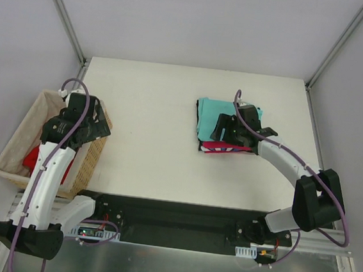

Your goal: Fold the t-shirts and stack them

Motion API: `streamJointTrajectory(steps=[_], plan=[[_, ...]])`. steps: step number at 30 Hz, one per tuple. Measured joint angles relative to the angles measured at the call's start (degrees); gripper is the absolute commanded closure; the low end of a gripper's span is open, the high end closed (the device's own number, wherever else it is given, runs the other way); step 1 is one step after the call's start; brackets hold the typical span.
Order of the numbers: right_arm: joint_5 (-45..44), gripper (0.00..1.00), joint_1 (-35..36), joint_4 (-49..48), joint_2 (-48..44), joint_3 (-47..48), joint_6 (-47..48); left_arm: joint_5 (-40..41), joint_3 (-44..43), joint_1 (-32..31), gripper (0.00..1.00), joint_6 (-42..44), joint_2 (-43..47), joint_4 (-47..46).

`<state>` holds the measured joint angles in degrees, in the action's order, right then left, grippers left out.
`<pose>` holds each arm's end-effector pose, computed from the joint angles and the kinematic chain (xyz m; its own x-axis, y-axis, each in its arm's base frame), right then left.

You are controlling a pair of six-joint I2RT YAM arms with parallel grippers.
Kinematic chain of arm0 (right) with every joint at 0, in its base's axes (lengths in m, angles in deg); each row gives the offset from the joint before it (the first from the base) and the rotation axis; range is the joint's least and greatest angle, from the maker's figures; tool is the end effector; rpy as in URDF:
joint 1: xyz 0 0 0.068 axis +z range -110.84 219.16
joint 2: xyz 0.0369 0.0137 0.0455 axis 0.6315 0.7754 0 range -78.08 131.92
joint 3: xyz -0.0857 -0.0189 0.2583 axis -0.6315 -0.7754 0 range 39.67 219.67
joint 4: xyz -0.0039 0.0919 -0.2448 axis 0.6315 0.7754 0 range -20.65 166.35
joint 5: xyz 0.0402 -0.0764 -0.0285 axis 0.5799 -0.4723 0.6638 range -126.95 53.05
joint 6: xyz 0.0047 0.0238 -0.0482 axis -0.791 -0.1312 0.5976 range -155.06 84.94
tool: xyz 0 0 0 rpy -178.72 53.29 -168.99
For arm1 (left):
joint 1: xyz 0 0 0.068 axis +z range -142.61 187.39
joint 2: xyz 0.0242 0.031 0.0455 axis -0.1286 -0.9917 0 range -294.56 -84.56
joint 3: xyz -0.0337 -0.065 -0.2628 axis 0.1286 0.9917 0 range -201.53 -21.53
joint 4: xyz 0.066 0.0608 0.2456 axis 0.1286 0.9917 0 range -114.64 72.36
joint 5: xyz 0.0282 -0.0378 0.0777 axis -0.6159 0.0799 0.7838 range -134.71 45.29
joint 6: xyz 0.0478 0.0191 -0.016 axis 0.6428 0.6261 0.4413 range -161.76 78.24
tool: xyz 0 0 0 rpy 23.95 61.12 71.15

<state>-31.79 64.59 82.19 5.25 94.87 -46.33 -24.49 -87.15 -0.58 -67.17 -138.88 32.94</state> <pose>0.2843 0.1388 0.2412 -0.6764 -0.1062 -0.7289 -0.3639 0.9085 0.2054 0.1689 -0.0112 0.3572 -0.6007 -0.3224 -0.7316 -0.4034 0.9123 -0.0708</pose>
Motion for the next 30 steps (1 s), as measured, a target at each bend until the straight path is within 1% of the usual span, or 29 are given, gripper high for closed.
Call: streamJointTrajectory(steps=[4, 10, 18, 20, 21, 22, 25, 26, 28, 29, 30], plan=[[0.0, 0.22, 0.0, -0.2, 0.0, -0.7, 0.0, 1.7, -0.1, 1.8, 0.01, 1.0, 0.5, 0.3], [0.2, 0.22, 0.0, -0.5, -0.1, -0.7, 0.1, 2.7, 0.3, 2.9, 0.01, 1.0, -1.6, 0.2], [0.2, 0.22, 0.0, -0.7, -2.0, -1.1, 0.3, 2.5, 6.1, 3.6, 0.02, 1.0, -4.7, -1.1], [0.2, 0.22, 0.0, -0.7, -2.7, -1.4, 0.4, 1.8, 7.5, 4.3, 0.09, 1.0, -5.7, -1.9], [0.2, 0.22, 0.0, -0.6, -3.1, -1.5, 0.4, 1.3, 8.4, 4.5, 0.15, 1.0, -6.2, -2.6], [0.2, 0.22, 0.0, -0.6, -3.5, -1.5, 0.4, 0.7, 9.2, 4.9, 0.32, 1.0, -6.9, -3.1], [0.2, 0.22, 0.0, -0.7, -4.1, -1.6, 0.5, -0.3, 10.8, 5.6, 0.74, 2.0, -8.9, -4.5], [0.2, 0.22, 0.0, -0.6, -4.2, -1.6, 0.5, -0.3, 11.1, 6.0, 1.00, 2.1, -9.3, -4.9], [0.2, 0.22, 0.0, -0.6, -4.5, -1.6, 0.7, -2.1, 11.6, 6.3, 1.00, 5.7, -9.7, -6.5], [0.2, 0.22, 0.0, -0.6, -4.6, -1.6, 0.8, -3.9, 11.9, 5.9, 1.00, 7.0, -10.0, -9.1], [0.2, 0.22, 0.0, -0.6, -4.6, -1.6, 0.9, -4.6, 11.9, 5.2, 1.00, 6.2, -10.6, -10.4]])
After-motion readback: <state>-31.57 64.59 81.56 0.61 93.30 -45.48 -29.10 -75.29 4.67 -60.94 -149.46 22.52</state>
